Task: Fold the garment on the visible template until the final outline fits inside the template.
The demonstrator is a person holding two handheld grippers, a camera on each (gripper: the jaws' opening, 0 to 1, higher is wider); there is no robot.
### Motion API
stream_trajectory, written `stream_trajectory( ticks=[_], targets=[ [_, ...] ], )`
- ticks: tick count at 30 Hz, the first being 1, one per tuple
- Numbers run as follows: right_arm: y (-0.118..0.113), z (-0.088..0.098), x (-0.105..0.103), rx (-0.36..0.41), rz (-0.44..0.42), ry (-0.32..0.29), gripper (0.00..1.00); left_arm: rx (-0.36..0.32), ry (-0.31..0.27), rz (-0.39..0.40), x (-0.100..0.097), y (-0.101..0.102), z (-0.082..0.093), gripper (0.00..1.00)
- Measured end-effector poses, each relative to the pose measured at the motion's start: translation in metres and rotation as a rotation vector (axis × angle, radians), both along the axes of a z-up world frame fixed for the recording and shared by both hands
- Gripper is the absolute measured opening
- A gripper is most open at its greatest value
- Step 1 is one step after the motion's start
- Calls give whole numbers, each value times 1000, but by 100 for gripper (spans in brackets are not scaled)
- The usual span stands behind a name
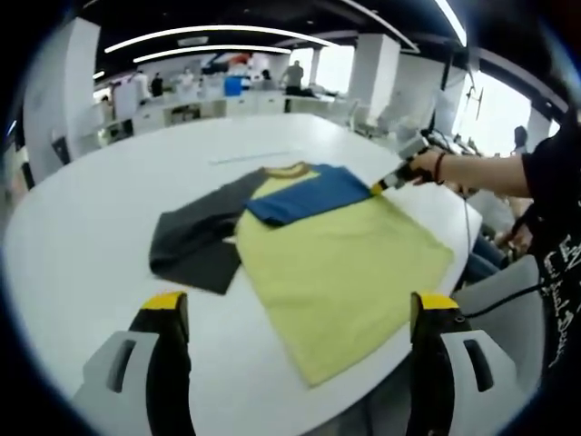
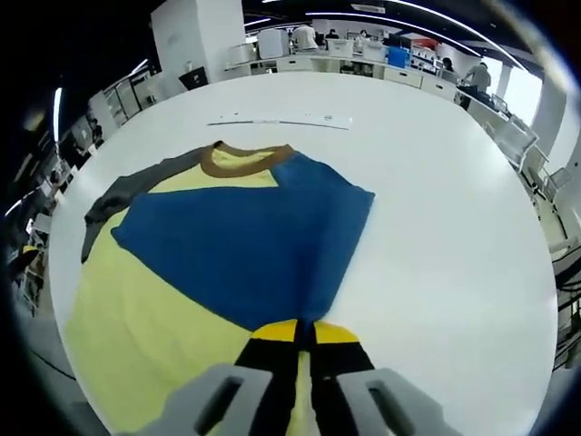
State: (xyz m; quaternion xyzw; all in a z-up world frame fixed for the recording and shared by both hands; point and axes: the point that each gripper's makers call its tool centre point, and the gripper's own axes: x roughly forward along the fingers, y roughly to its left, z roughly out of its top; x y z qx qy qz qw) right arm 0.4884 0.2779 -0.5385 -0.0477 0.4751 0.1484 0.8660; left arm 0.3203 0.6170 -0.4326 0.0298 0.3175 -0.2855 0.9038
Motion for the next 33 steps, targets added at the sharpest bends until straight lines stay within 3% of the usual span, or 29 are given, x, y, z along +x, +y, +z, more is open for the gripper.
stream_trajectory(
  ticks=[24, 33],
  targets=[
    [-29, -2, 9, -2, 31, 25, 0, -1, 2, 12, 1, -1, 0, 98],
    [-34, -4, 14, 96, -35, 48, 0, -21, -11, 48, 4, 3, 4, 98]
  ],
)
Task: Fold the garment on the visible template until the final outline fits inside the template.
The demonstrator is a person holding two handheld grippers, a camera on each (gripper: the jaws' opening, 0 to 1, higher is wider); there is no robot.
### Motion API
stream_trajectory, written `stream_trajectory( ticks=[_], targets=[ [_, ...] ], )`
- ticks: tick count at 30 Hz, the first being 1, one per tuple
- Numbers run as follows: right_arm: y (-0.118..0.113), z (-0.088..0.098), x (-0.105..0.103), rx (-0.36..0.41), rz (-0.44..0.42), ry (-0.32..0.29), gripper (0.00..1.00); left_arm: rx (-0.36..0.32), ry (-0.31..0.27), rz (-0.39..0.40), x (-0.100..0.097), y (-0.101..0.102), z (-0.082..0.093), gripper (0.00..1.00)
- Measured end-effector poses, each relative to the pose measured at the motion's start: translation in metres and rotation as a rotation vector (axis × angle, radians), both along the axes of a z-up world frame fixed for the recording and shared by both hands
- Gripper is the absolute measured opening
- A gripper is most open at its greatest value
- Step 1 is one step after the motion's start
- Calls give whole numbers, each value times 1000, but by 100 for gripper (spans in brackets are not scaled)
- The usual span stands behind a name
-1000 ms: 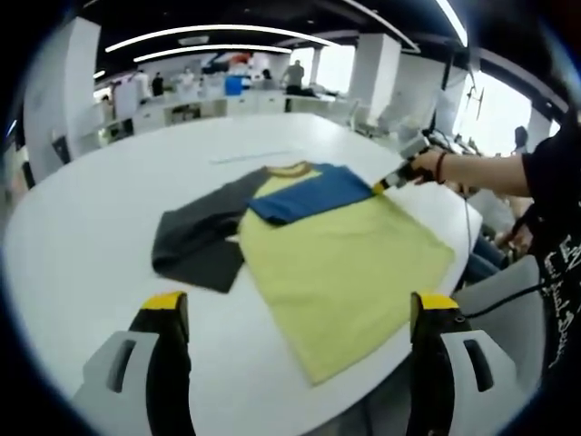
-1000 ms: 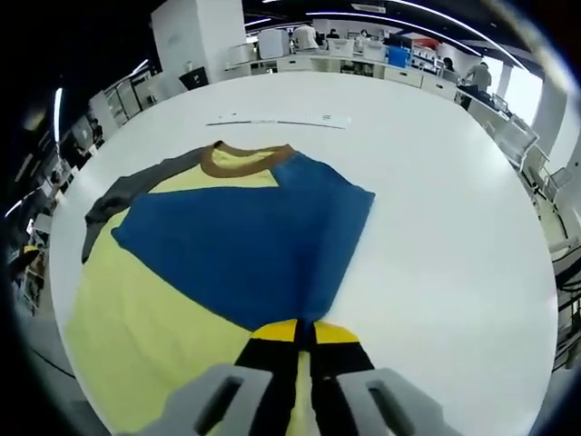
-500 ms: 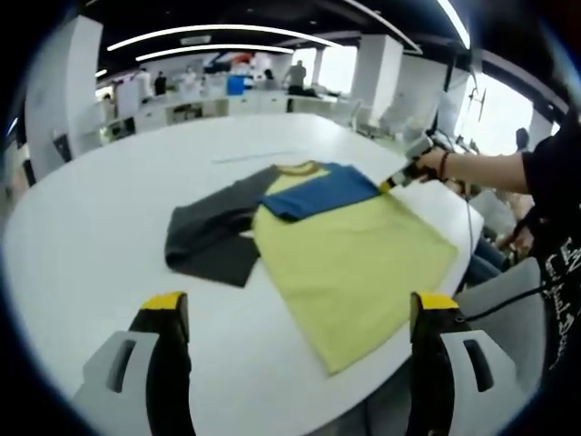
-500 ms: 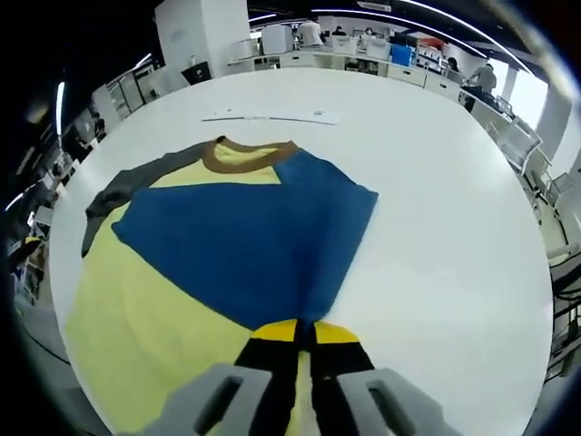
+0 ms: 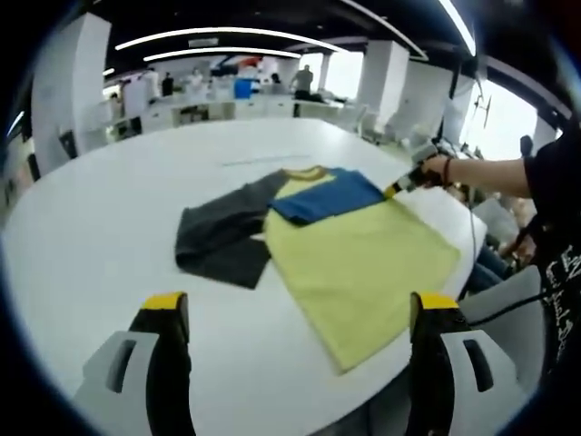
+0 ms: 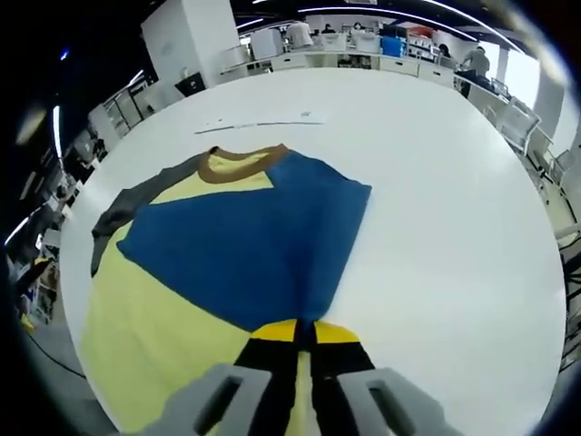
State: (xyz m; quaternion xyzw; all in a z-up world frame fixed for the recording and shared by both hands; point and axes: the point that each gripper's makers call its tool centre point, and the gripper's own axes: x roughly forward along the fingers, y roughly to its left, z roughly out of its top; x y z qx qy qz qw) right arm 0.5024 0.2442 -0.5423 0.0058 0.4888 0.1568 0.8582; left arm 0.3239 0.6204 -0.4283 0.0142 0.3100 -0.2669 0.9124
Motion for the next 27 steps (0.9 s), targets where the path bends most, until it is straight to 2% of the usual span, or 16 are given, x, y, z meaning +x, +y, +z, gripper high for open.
stream_trajectory(
  ticks=[2, 4, 8, 13, 17, 20, 22, 24, 27],
  targets=[
    [2, 1, -2, 8, 4, -1, 1, 6, 4, -2, 0, 0, -2, 98],
    [-1, 0, 4, -11, 5, -17, 8, 15, 8, -5, 1, 1, -3, 98],
    [5, 11, -2, -23, 2, -33, 30, 6, 3, -2, 4, 1, -2, 97],
    [4, 16, 7, -20, 13, -71, 53, 17, 10, 4, 4, 6, -6, 97],
    [11, 28, 2, -16, 51, -95, 63, 16, 8, 14, 6, 10, -7, 97],
    [9, 35, 7, -5, 69, -122, 69, 26, 3, 12, 7, 11, -7, 95],
    [16, 45, -2, 5, 83, -142, 74, 13, -8, 18, 11, 13, -4, 93],
    [17, 49, -2, 12, 101, -155, 78, -12, -20, 37, 15, 14, -1, 91],
    [22, 57, -8, 16, 137, -171, 83, -9, -34, 49, 19, 17, 0, 89]
  ],
)
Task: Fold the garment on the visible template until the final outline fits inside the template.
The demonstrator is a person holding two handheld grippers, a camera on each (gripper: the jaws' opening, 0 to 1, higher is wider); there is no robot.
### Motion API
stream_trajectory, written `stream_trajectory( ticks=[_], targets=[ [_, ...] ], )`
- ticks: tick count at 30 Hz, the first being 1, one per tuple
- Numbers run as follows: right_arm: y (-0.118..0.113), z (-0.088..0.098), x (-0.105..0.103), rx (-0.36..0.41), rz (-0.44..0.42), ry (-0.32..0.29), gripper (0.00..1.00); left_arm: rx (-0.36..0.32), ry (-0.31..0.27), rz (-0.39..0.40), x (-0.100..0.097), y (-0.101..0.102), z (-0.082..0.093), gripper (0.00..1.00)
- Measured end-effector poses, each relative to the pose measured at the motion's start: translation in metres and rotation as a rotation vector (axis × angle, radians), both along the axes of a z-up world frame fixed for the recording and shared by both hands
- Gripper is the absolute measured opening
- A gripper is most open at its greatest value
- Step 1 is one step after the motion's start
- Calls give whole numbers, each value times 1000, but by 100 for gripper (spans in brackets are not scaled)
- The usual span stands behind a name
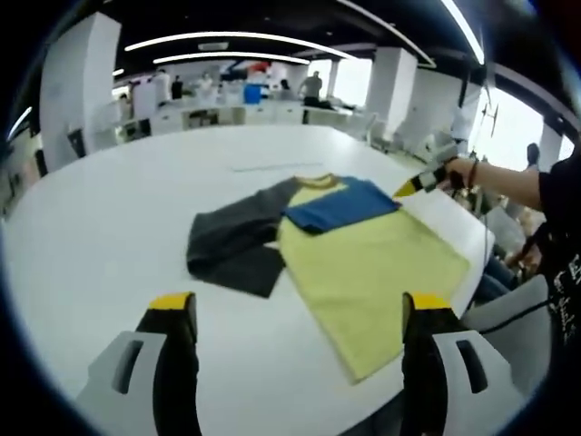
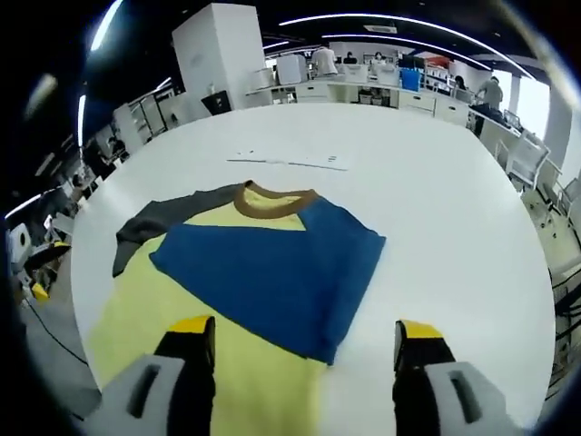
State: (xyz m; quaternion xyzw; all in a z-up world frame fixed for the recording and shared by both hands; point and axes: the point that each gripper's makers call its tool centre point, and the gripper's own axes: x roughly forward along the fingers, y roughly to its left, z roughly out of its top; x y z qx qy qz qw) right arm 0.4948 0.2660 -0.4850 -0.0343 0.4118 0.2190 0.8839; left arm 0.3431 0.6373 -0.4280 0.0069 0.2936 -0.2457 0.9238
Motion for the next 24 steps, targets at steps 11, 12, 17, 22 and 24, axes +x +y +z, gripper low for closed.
stream_trajectory(
  ticks=[11, 12, 17, 22, 24],
  targets=[
    [7, 26, -30, 53, 81, -46, 94, 34, -94, 78, 33, 28, -1, 75],
    [8, 27, -33, 57, 90, -47, 94, 47, -106, 73, 35, 28, 0, 74],
    [12, 31, -44, 77, 111, -57, 97, 44, -123, 120, 46, 34, -3, 68],
    [17, 37, -59, 100, 126, -69, 99, 75, -135, 125, 59, 40, -11, 66],
    [17, 38, -63, 104, 132, -72, 99, 74, -137, 135, 62, 44, -13, 63]
  ],
)
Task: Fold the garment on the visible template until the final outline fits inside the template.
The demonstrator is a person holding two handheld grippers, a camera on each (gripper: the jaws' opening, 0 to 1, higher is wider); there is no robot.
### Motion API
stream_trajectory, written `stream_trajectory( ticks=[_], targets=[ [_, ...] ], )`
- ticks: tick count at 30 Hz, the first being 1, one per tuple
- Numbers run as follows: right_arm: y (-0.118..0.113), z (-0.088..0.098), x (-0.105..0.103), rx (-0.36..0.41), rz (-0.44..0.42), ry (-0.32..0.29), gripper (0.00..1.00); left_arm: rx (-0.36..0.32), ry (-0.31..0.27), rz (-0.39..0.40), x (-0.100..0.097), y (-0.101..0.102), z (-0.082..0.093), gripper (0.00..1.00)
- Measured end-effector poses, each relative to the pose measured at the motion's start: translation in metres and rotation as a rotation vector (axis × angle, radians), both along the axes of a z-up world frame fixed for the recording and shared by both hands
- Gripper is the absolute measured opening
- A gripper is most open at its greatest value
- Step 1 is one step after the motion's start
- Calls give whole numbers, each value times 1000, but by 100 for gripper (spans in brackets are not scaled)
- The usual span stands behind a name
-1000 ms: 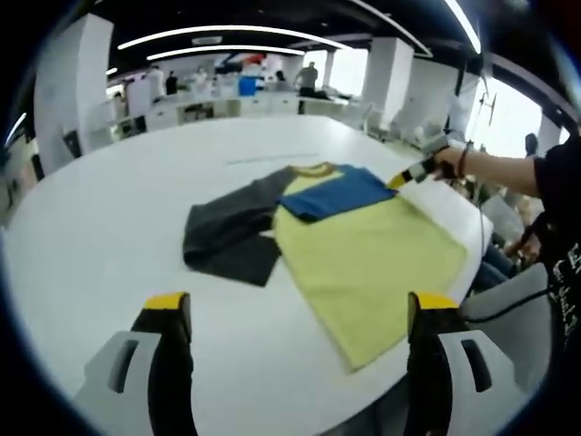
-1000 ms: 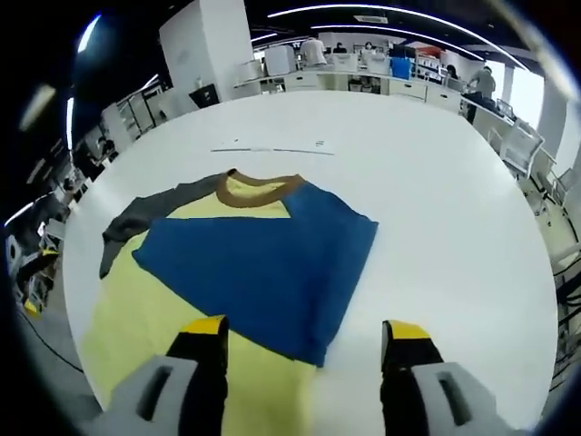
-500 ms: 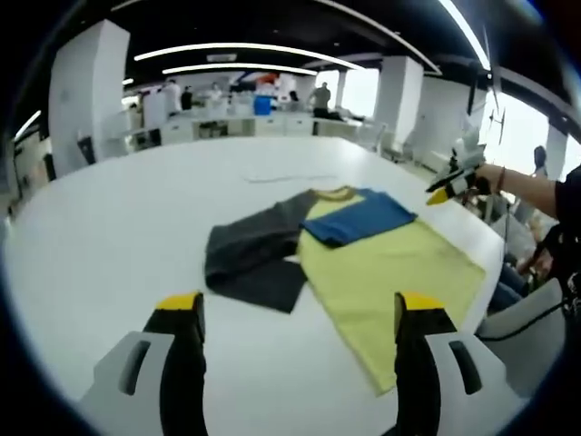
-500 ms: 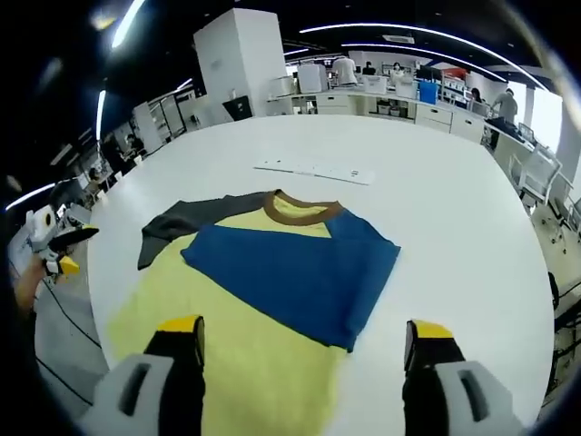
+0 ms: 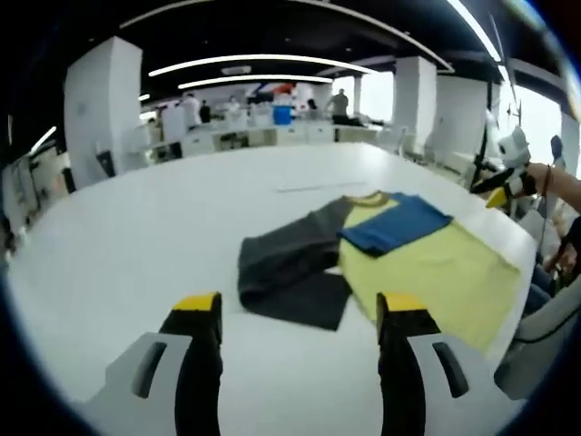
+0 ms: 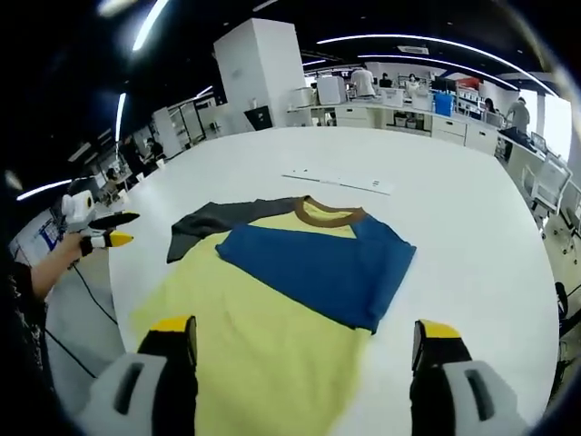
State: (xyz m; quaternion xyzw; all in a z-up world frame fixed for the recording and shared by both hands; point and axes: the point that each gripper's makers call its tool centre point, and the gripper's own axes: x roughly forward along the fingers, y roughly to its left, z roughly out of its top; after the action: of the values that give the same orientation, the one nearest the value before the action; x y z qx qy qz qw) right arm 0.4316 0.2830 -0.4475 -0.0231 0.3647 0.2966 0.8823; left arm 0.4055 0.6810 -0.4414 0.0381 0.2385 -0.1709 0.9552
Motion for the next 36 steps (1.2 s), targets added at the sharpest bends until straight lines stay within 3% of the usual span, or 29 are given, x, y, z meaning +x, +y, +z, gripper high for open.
stream_trajectory(
  ticks=[6, 9, 12, 17, 30, 36],
  targets=[
    [1, 2, -19, -37, 37, -29, 99, -9, -8, 30, 9, 7, -6, 45],
    [2, 0, -28, -80, 60, -50, 99, -3, -3, 51, 17, 16, -17, 44],
    [5, 2, -35, -77, 71, -52, 99, 46, 13, 45, 20, 20, -27, 42],
    [10, 4, -42, -66, 86, -57, 99, 48, 27, 66, 30, 30, -42, 38],
    [17, 1, -58, -28, 78, -44, 99, 55, 46, 105, 49, 46, -65, 30],
    [15, 4, -65, -34, 75, -56, 99, 54, 40, 97, 50, 45, -70, 26]
  ],
)
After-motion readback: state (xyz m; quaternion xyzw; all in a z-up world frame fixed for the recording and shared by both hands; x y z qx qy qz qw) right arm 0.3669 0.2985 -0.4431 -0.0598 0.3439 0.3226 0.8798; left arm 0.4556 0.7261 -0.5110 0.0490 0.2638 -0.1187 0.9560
